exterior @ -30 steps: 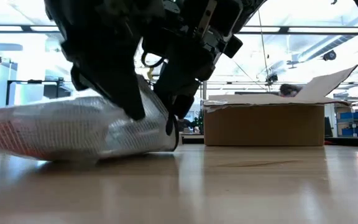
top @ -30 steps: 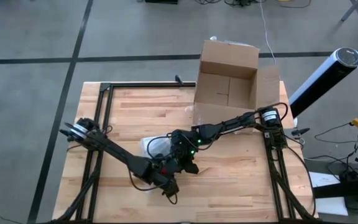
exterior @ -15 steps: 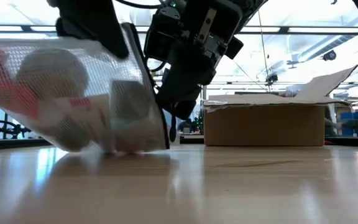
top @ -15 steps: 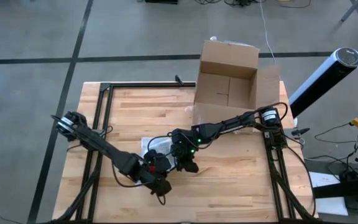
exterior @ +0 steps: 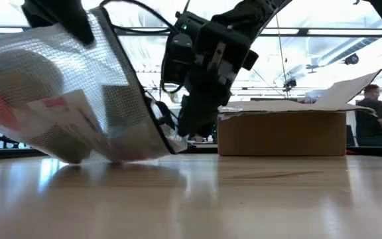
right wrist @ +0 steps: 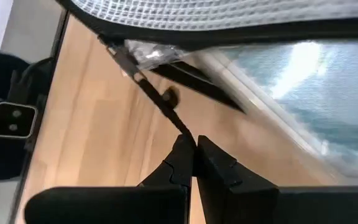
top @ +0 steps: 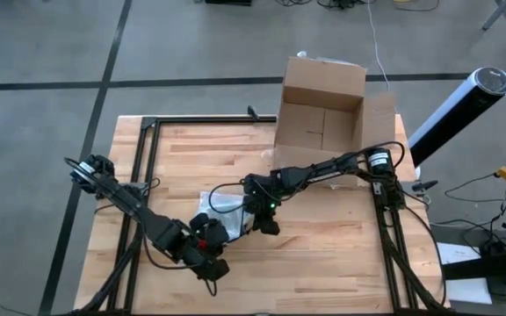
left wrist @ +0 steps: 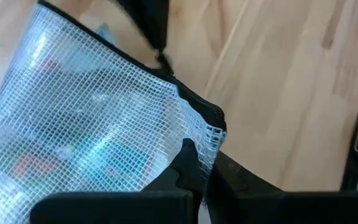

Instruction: Unpack boxes

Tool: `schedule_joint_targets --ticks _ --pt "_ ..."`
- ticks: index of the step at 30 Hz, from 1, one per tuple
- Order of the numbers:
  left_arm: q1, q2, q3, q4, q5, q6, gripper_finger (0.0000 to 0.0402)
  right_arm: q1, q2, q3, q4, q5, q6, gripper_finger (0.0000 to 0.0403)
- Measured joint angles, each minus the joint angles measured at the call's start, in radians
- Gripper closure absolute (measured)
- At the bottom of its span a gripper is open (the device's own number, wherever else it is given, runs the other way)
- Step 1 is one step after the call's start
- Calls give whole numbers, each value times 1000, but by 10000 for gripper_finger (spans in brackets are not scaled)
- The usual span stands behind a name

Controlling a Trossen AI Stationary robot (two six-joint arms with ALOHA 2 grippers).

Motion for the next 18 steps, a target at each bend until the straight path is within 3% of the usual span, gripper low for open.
schedule_joint_targets --ticks 9,18 --pt "-28 -26 -12 -41 -33 -63 401 -22 -1 2 -44 -4 -34 403" --pt "-86 -64 -12 -104 -30 -135 401 -71 0 -8 -135 75 -97 403"
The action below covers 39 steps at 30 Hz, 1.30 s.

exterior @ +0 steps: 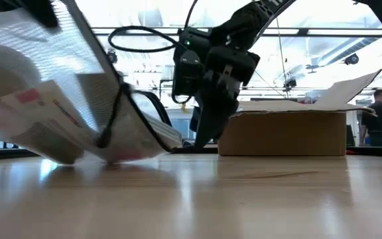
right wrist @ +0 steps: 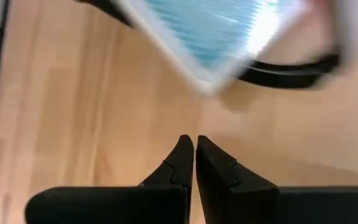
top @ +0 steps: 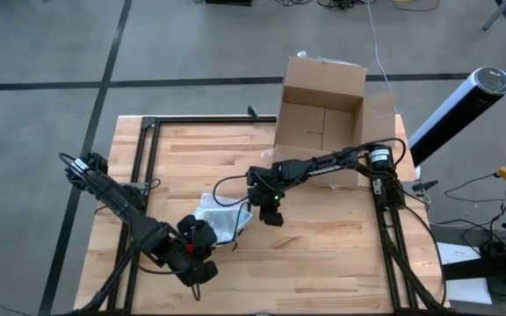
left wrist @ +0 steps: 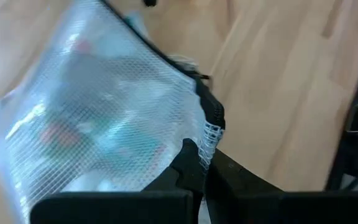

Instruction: Unpack boxes

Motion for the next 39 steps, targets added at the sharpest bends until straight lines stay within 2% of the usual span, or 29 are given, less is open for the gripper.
schedule_joint_targets --ticks 3,6,10,12,16,21,28,39 --pt "-26 -14 0 -60 -33 -61 401 -19 0 -2 8 -6 -2 403" --pt "-32 -27 0 -78 -43 -80 401 -22 0 -2 45 -74 27 403" --pt "-31 -30 -2 -77 -69 -82 401 31 -2 -2 169 -132 109 403" --pt "-31 -31 -2 -78 -80 -81 401 65 -2 -2 235 -99 150 403" --pt "-31 -33 -3 -77 -91 -88 401 125 -2 -1 349 65 233 403" --pt "-30 -51 -3 -40 -99 -88 401 132 -2 -1 407 217 290 403" --pt "-30 -62 16 -29 -99 -73 401 84 -2 -1 405 200 291 403" --pt "-30 -63 16 -31 -99 -55 401 75 -14 -1 339 173 273 403"
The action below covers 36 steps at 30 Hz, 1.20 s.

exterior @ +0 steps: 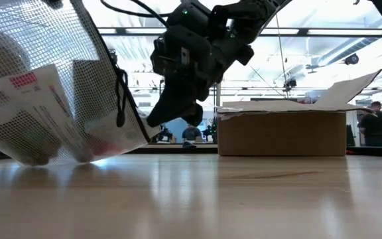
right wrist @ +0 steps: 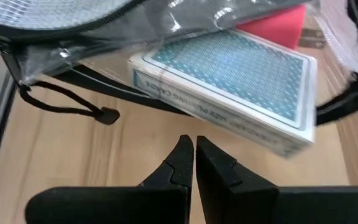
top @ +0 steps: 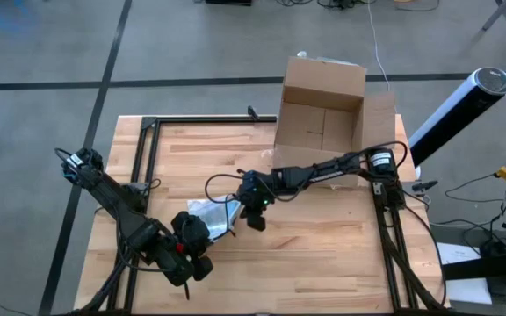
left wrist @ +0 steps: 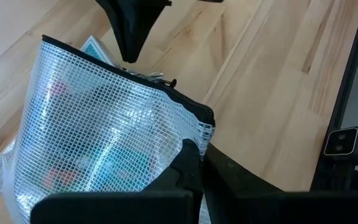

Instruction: Unpack boxes

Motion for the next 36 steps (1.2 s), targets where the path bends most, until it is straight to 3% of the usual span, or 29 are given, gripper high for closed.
schedule_joint_targets --ticks 8,16,26,36 --pt "0 0 0 4 0 1 401 -26 -1 0 5 27 0 403" --pt "0 -4 0 24 1 22 402 -32 25 9 168 39 60 403" --pt "11 -40 0 37 4 58 402 14 194 194 176 -43 104 403" --pt "11 -48 -1 18 1 58 402 9 192 285 153 -96 84 403"
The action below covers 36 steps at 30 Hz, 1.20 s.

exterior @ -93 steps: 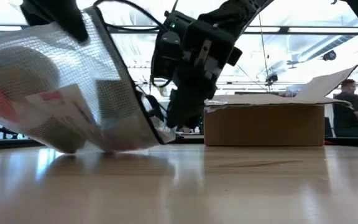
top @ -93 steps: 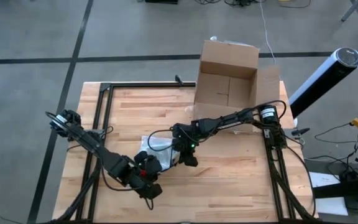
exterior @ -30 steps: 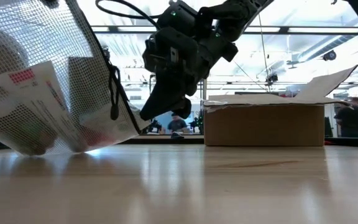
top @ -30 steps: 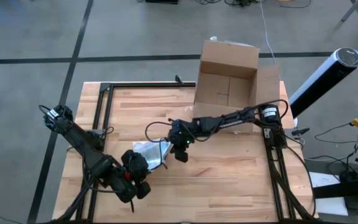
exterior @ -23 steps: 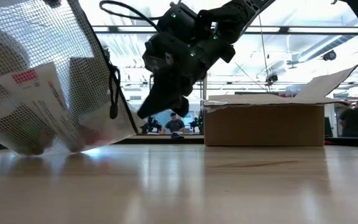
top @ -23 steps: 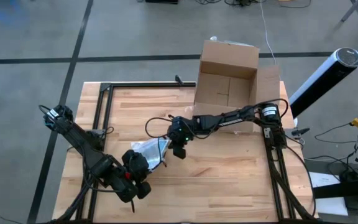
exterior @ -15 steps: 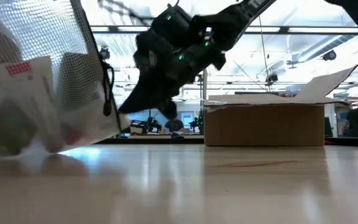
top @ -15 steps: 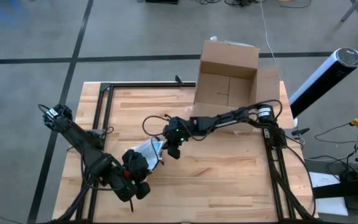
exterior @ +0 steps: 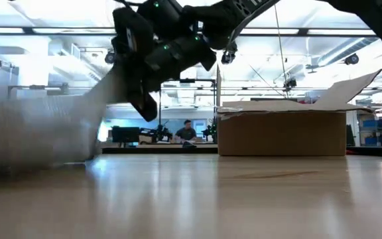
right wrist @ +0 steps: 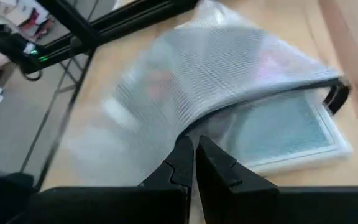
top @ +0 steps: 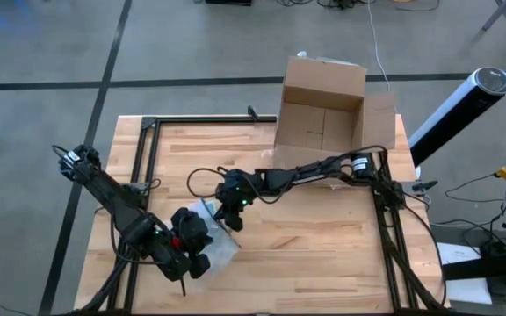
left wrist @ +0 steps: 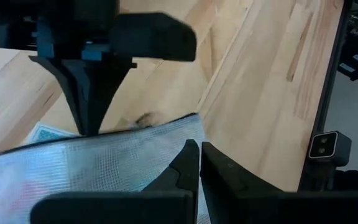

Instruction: Unpack boxes

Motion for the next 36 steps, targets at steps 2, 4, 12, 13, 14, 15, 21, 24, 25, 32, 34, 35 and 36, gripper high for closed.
schedule_joint_targets --ticks 2,4,12,13,14,15,21,24,25,32,34,35,36 --pt "0 0 0 -2 1 0 402 -1 -5 6 -30 -11 -16 403" --pt "0 0 -1 -8 2 0 402 -3 -11 6 -67 -12 -31 403" --pt "0 0 -8 -58 -2 -5 402 -39 -15 6 -193 -9 -102 403" --pt "0 0 -9 -77 -2 -14 402 -46 -15 6 -200 -9 -106 403" --pt "0 0 -11 -94 -2 -29 402 -52 -15 5 -209 -9 -110 403" --pt "0 0 -16 -109 -3 -48 402 -60 -15 5 -212 -9 -112 403" --pt "-1 -11 -98 -124 -2 -195 402 -104 -10 -2 -228 -9 -115 403" --pt "-6 -20 -154 -69 1 -264 402 -120 -10 -9 -225 -10 -128 403" --pt "-9 -23 -169 -48 2 -278 402 -123 -10 -10 -225 -11 -132 403" --pt "-50 -45 -216 -4 2 -395 402 -129 -5 -12 -228 -67 -169 403" --pt "-70 -57 -215 -1 3 -419 402 -127 -3 -13 -231 -100 -171 403" --pt "-82 -62 -215 4 9 -430 402 -126 -2 -15 -233 -107 -172 403" --pt "-97 -64 -215 9 17 -442 402 -123 -1 -18 -231 -107 -179 403"
